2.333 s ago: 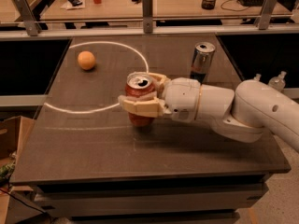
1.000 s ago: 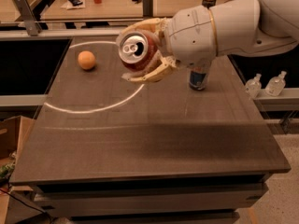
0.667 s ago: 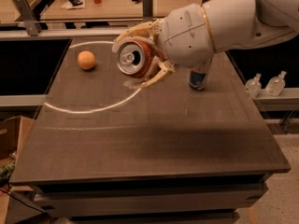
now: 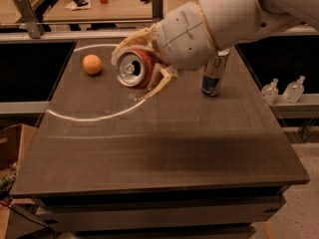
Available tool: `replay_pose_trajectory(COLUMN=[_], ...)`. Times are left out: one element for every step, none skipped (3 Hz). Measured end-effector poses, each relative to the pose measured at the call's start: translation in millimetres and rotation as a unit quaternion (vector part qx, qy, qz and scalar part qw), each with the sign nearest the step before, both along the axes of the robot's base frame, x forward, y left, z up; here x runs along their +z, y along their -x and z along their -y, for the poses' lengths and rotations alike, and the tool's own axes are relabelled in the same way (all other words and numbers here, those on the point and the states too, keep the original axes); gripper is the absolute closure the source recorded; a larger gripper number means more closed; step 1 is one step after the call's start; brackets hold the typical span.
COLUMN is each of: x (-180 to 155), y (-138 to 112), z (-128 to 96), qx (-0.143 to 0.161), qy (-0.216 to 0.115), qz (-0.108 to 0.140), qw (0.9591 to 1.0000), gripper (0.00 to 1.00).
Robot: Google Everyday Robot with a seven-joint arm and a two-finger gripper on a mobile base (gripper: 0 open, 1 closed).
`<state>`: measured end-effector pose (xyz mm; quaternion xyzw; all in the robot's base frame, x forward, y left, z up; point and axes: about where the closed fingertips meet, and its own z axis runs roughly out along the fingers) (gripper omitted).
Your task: Knock coke can over
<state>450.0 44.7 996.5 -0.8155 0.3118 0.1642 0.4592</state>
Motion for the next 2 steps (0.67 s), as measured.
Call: replay_pose_trajectory(x=[-23,-45], y=[11,15], z=[-16,-24], qx=[0.059,0.107], qy=[0.119,0.219], qz=[0.001,0.019], qw=[0.9911,0.9696], gripper=[1.0,1.0])
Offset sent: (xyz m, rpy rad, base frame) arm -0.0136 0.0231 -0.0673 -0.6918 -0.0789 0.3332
